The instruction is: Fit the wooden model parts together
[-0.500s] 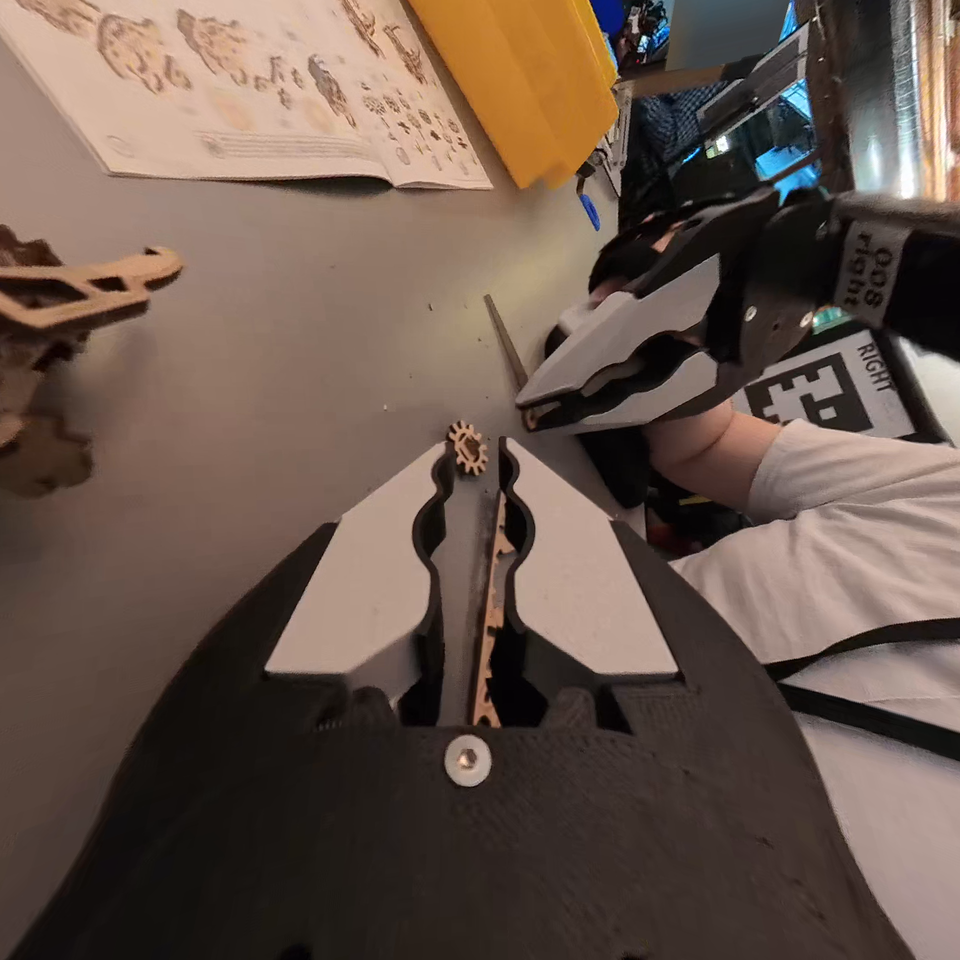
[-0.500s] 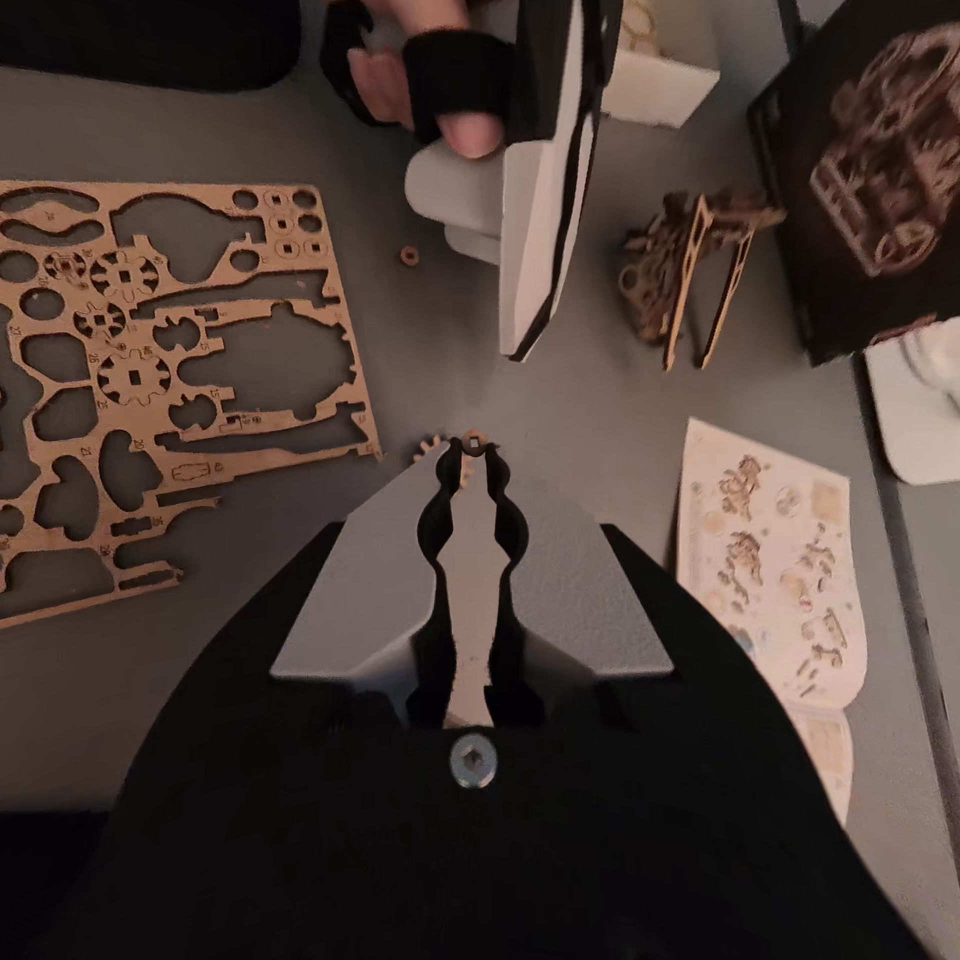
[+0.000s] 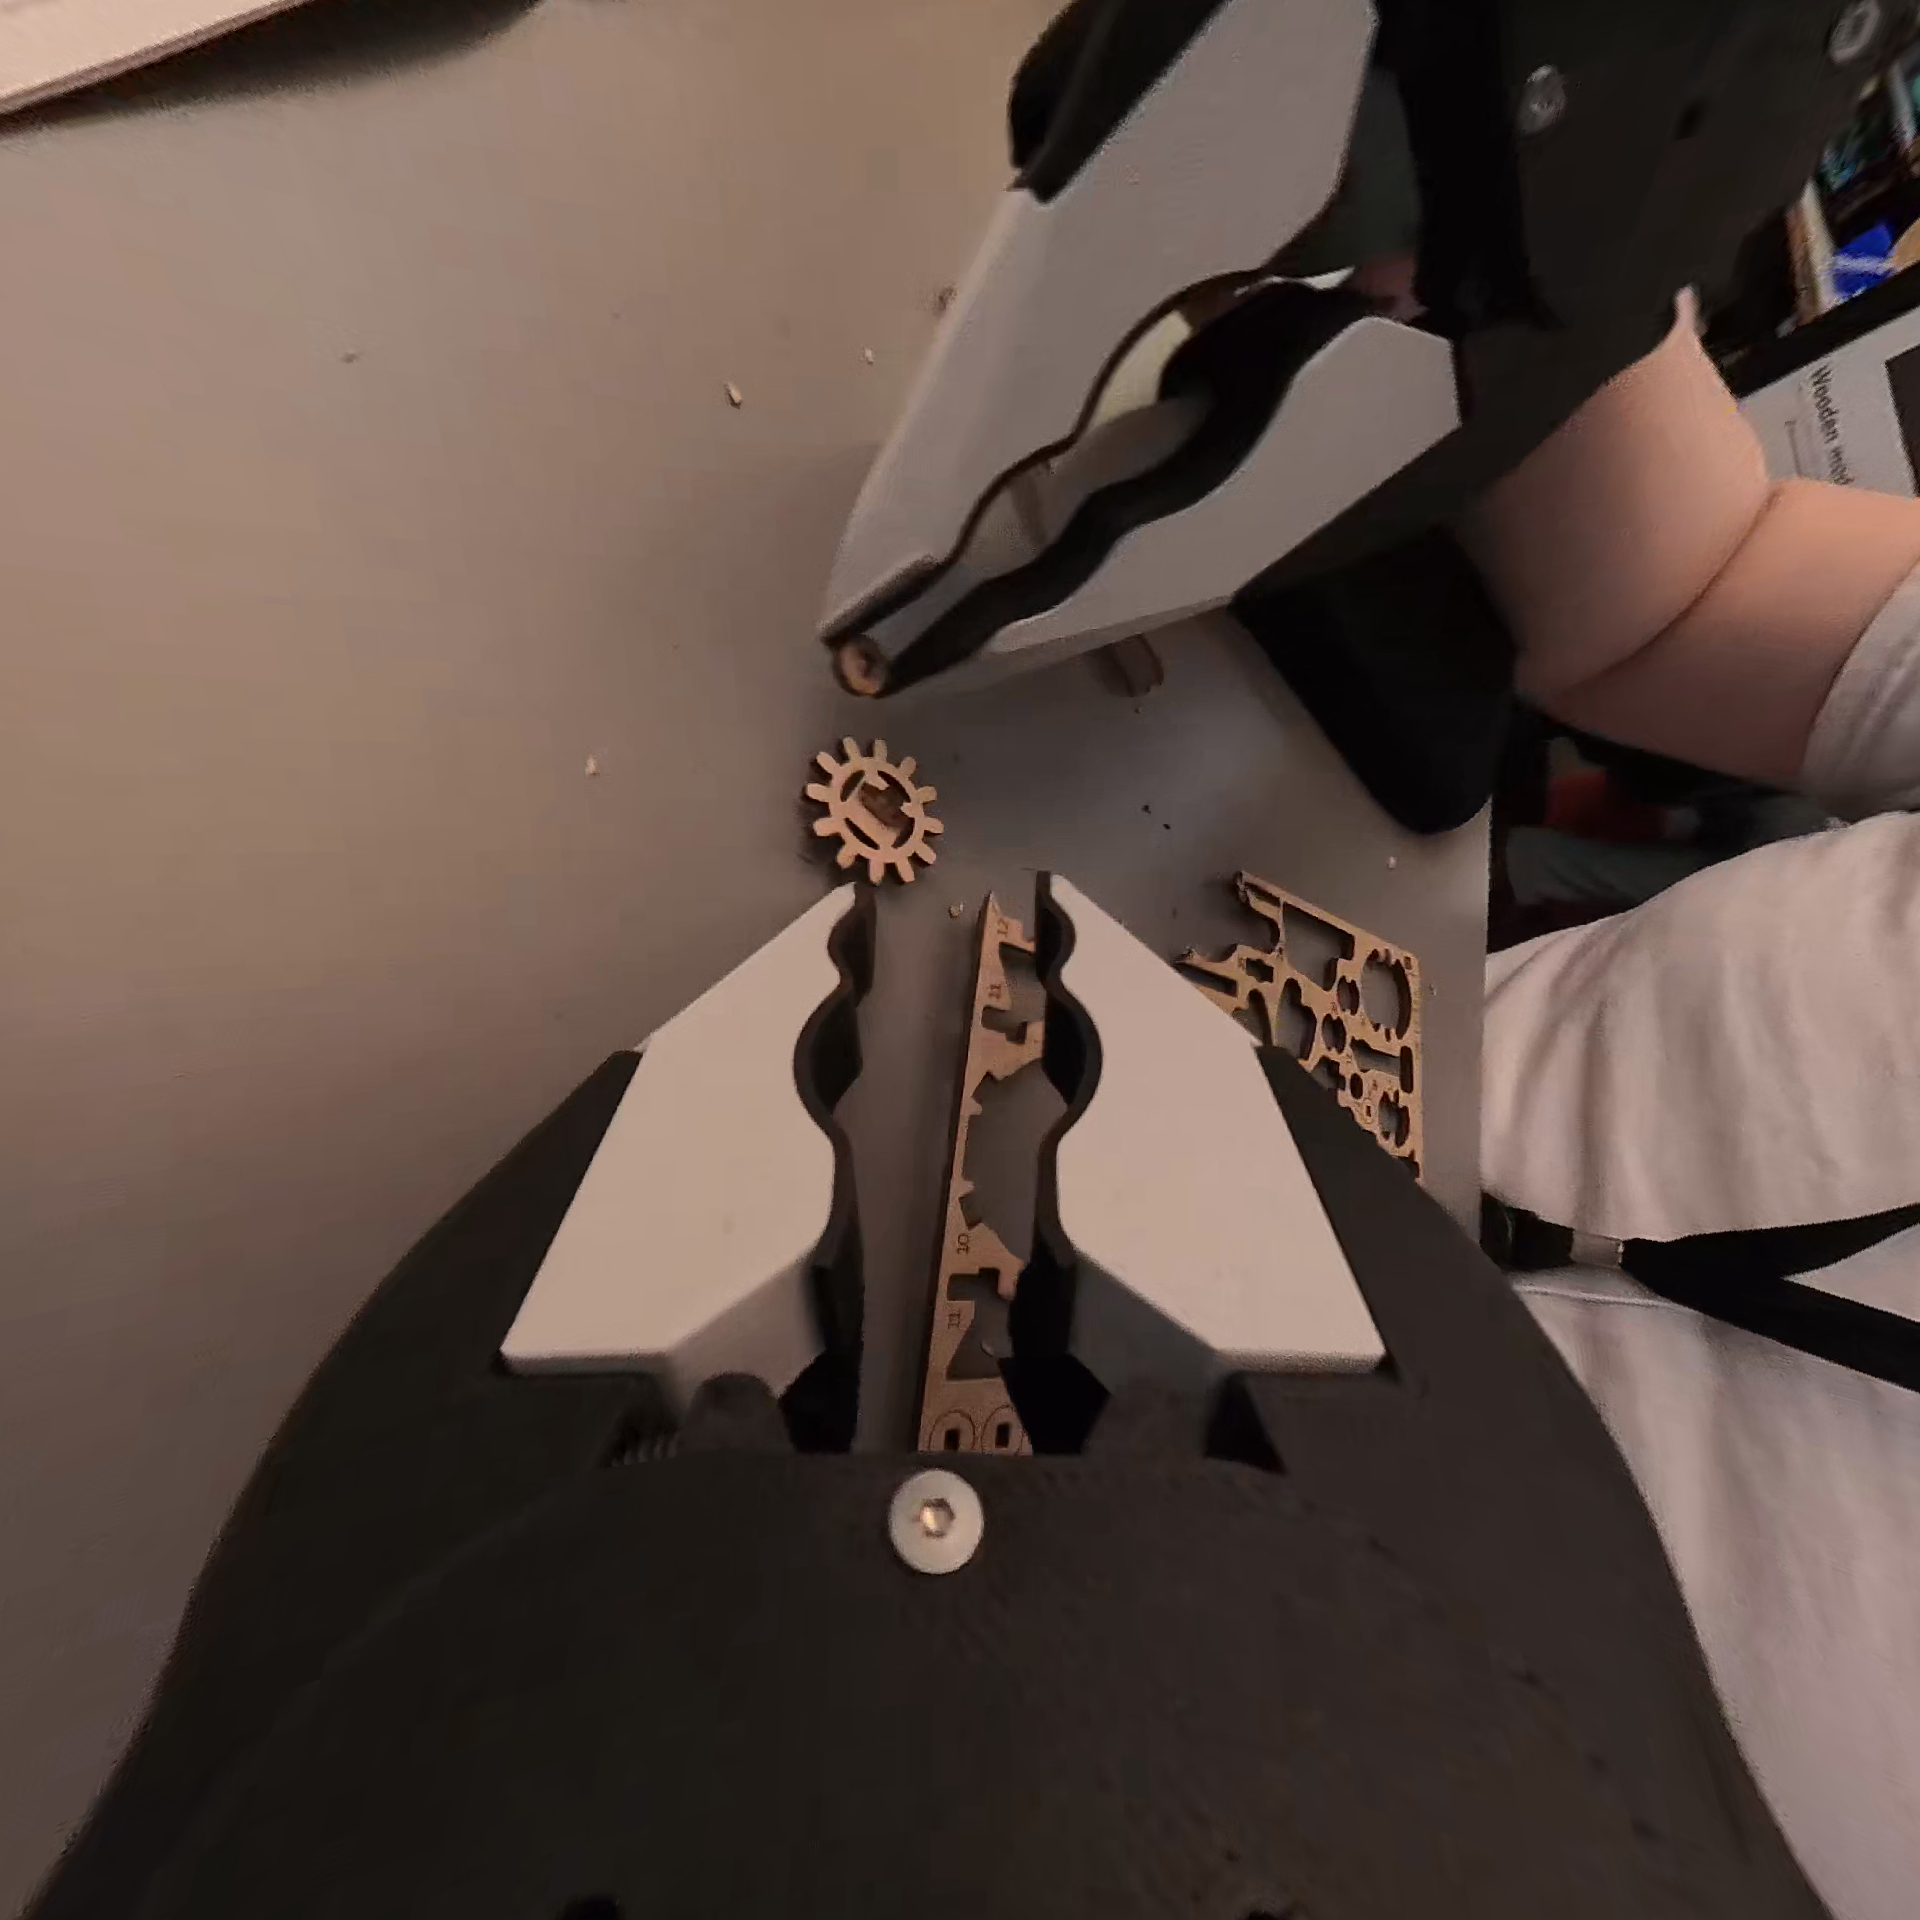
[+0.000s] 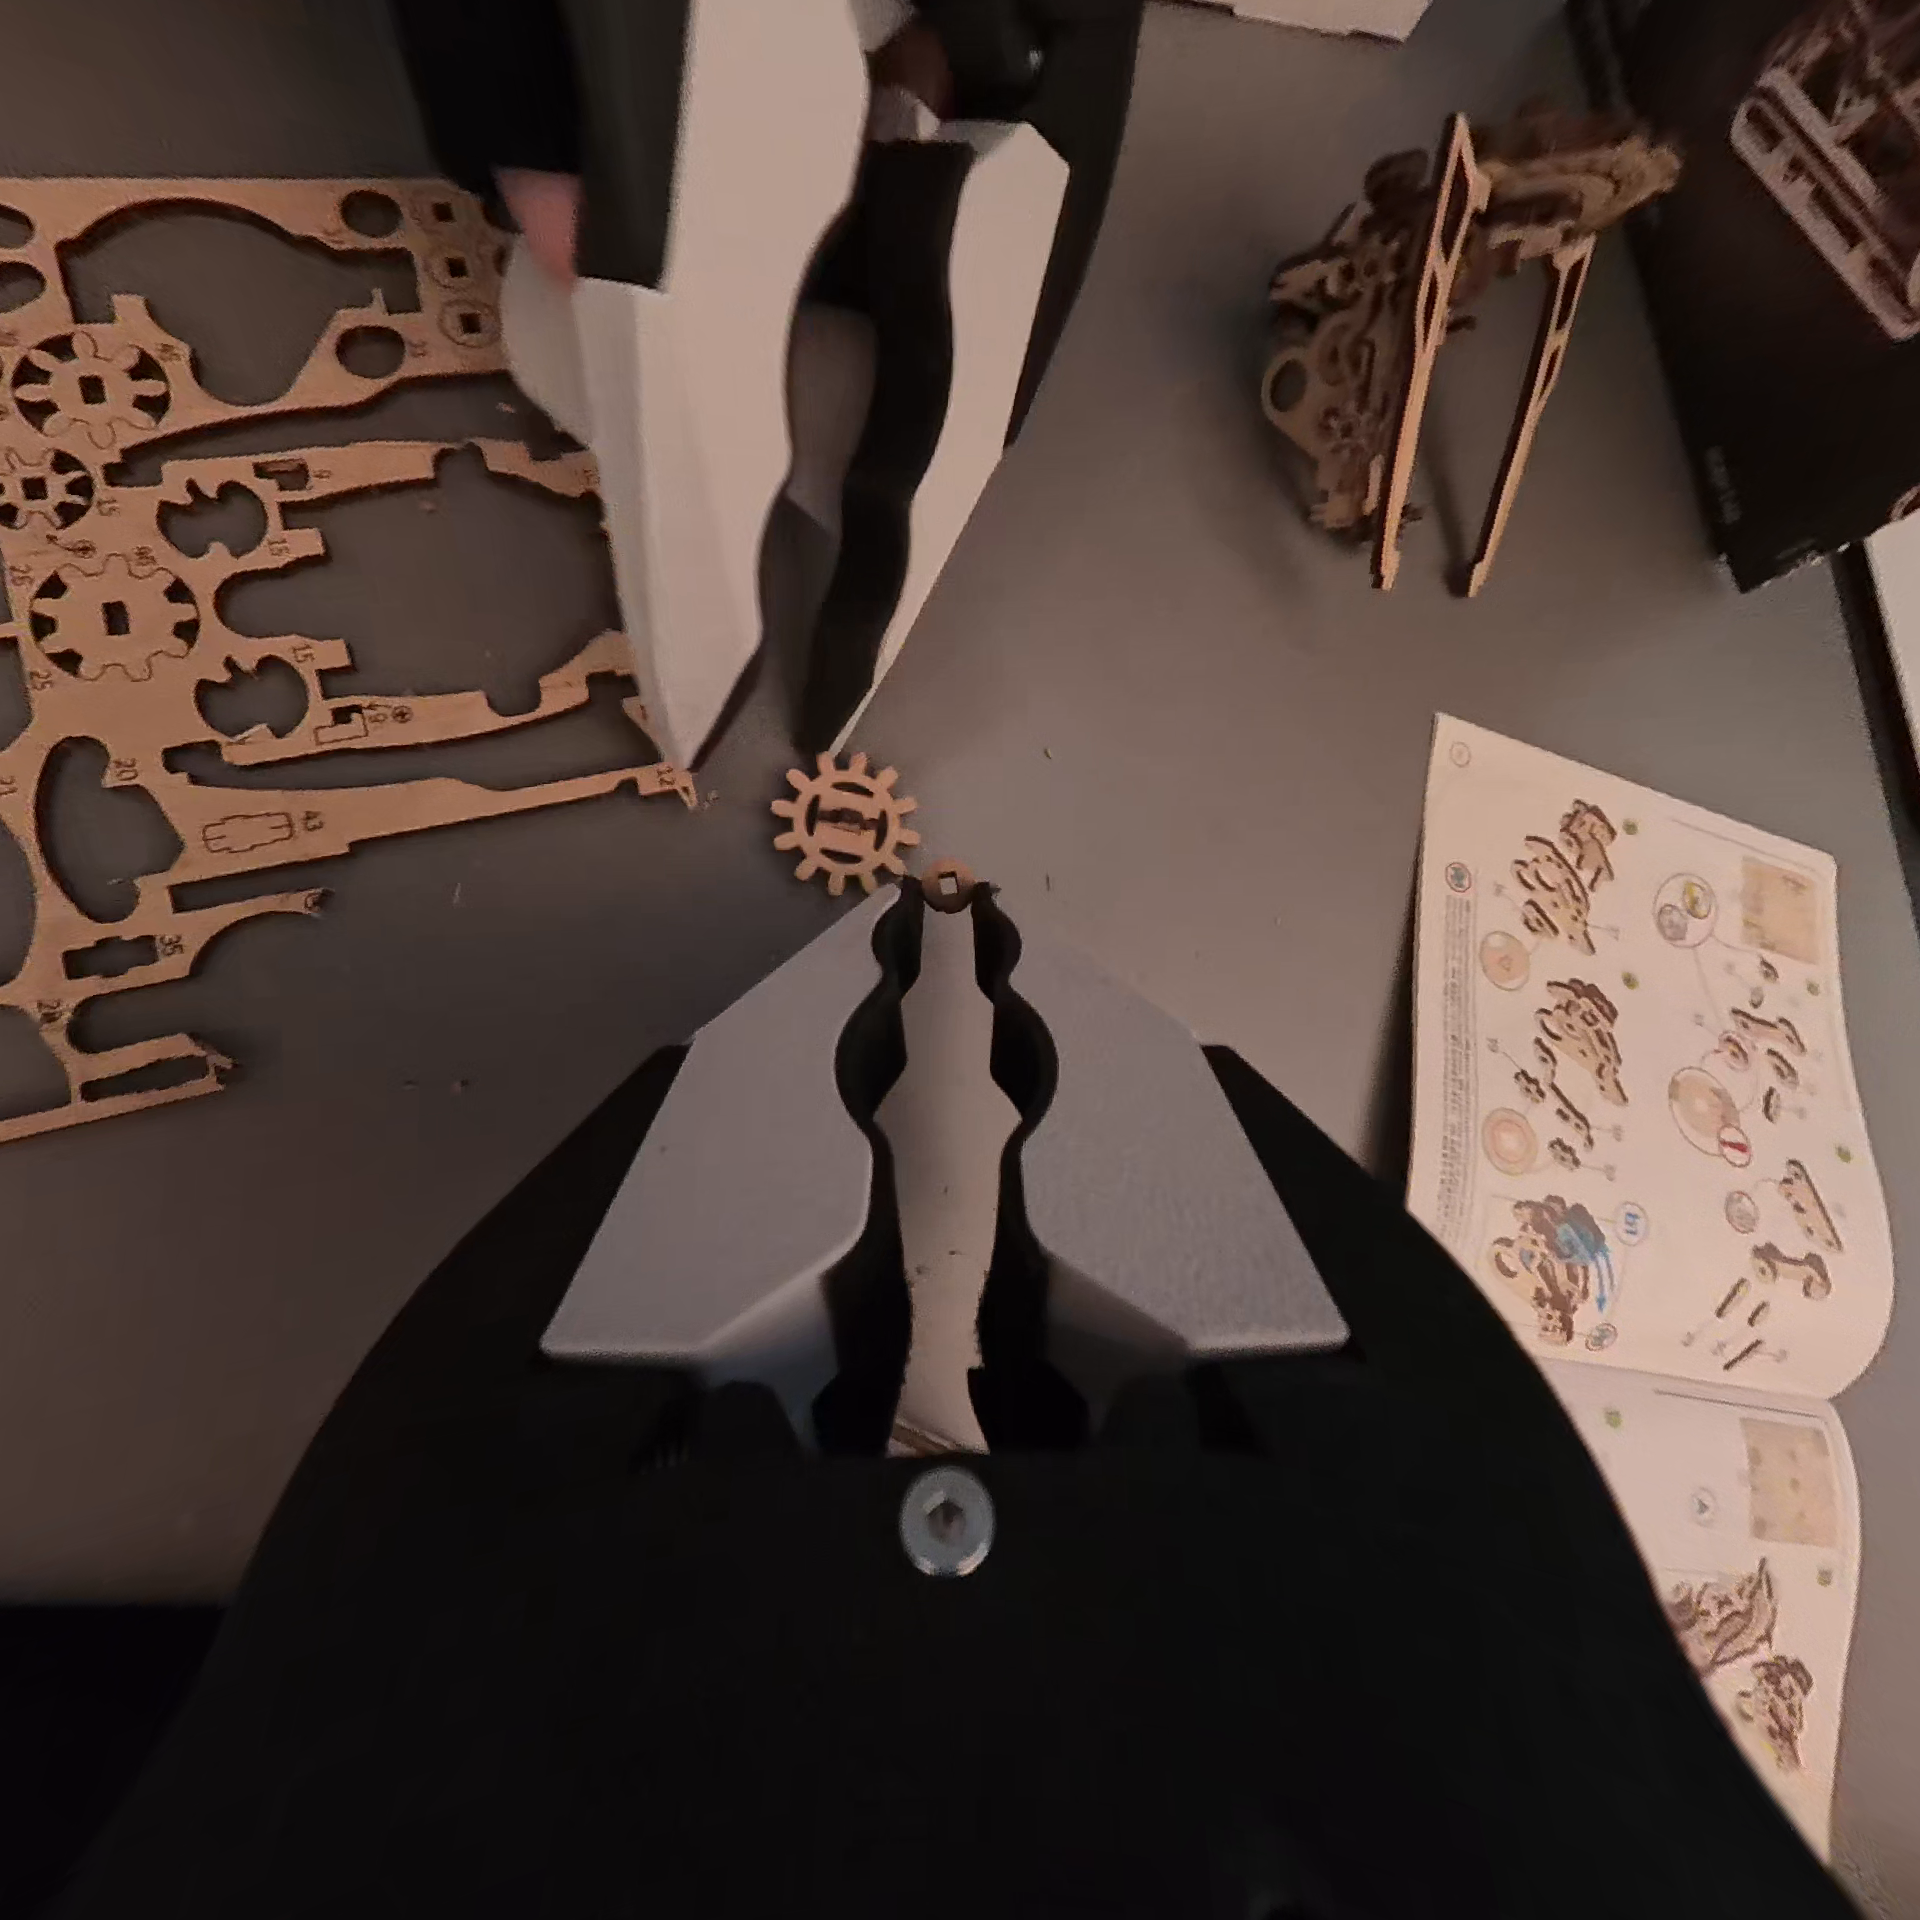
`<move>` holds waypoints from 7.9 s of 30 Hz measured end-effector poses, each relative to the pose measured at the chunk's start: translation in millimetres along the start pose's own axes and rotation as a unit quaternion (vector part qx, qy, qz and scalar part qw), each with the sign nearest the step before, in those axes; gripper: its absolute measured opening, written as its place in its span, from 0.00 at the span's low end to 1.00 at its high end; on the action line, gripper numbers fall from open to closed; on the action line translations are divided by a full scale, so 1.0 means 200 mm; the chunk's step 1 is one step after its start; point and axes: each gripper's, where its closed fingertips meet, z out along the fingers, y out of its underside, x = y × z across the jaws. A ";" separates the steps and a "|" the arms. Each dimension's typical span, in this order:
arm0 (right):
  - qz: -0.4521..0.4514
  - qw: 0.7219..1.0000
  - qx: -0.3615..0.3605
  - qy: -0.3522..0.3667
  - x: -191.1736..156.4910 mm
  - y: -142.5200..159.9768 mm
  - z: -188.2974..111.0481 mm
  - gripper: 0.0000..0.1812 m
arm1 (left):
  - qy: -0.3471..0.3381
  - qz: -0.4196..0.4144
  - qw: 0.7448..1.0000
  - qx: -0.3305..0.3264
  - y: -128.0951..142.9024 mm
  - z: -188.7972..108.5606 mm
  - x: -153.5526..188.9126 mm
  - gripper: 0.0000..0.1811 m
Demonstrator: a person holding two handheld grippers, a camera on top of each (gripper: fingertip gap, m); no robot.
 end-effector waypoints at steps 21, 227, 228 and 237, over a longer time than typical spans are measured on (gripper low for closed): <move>-0.022 0.999 0.023 -0.022 -0.08 -0.05 -0.03 0.04 | -0.080 0.115 0.990 0.009 -0.04 -0.01 -0.08 0.18; -0.102 0.990 -0.093 -0.034 -0.10 0.01 -0.01 0.05 | 0.117 -0.197 0.973 0.037 -0.08 0.08 -0.04 0.01; -0.104 0.988 -0.106 -0.035 -0.10 0.02 -0.01 0.05 | 0.116 -0.197 0.973 0.039 -0.08 0.08 -0.04 0.00; -0.122 0.978 -0.167 -0.030 -0.09 0.03 -0.01 0.04 | 0.141 -0.205 0.966 0.073 -0.12 0.06 0.00 0.12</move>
